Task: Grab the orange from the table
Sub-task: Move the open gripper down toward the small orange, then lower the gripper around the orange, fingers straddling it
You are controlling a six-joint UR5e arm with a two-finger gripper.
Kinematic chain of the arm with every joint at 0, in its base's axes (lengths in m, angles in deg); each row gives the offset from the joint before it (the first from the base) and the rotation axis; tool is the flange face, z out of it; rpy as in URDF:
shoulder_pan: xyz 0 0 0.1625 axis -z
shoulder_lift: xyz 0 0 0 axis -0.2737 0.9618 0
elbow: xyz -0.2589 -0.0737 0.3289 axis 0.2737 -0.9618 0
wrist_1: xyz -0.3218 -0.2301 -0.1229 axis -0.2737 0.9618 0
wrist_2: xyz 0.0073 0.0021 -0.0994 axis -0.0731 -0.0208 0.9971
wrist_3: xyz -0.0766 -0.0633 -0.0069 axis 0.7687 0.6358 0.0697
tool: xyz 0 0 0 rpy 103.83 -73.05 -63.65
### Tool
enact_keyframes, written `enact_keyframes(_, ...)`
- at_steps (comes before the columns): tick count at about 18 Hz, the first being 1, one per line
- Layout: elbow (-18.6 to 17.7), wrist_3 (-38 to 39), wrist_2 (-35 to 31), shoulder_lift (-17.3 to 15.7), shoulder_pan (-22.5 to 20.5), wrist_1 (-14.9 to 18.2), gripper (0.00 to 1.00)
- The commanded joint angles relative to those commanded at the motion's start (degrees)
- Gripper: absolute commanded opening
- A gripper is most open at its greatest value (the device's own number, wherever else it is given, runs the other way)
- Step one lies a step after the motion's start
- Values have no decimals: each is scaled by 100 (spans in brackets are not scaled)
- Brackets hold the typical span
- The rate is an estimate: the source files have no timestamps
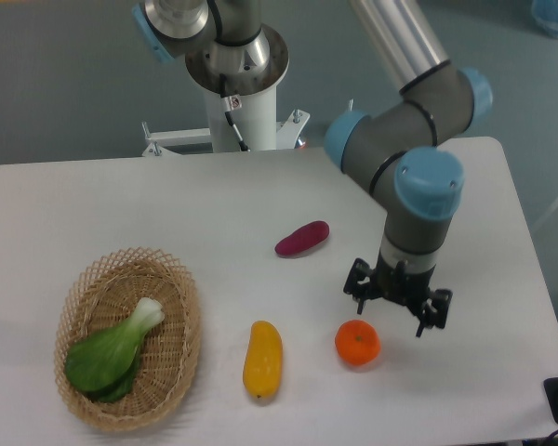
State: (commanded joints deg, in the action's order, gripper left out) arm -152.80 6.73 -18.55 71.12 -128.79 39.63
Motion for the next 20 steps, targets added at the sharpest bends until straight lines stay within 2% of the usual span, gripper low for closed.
enact_keyframes(2,-131,43,-27,-17,44,35,100)
enact_keyframes(4,-412,175,-27,-70,88,-9,100)
enact_keyframes(6,-597,403,-9,-114,97,-192,100)
enact_keyframes(7,-633,561,-18,-45,105,-420,100)
enact_keyframes(20,-510,896,-79,246,106,-510,100)
